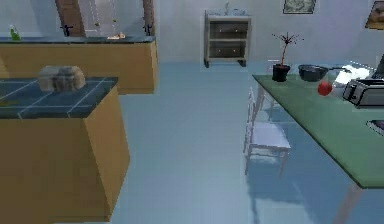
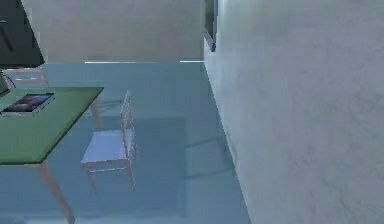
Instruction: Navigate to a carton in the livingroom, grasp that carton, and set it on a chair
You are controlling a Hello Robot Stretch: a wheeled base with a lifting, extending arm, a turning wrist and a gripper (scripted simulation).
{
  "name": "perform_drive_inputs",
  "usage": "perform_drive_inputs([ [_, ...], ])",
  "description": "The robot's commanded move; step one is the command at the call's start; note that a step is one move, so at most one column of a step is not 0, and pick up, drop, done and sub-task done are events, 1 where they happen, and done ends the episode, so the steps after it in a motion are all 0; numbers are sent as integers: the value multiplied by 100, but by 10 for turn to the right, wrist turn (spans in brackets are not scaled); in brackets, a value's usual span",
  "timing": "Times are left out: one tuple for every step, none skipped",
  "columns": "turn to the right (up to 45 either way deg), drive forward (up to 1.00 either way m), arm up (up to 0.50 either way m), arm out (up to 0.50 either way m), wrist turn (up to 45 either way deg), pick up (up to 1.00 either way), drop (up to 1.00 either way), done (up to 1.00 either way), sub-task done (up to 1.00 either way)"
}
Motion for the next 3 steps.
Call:
perform_drive_inputs([
  [0, 10, 0, 0, 0, 0, 0, 0, 0],
  [-450, 0, 0, 0, 0, 0, 0, 0, 0],
  [-390, 0, 0, 0, 0, 0, 0, 0, 0],
])
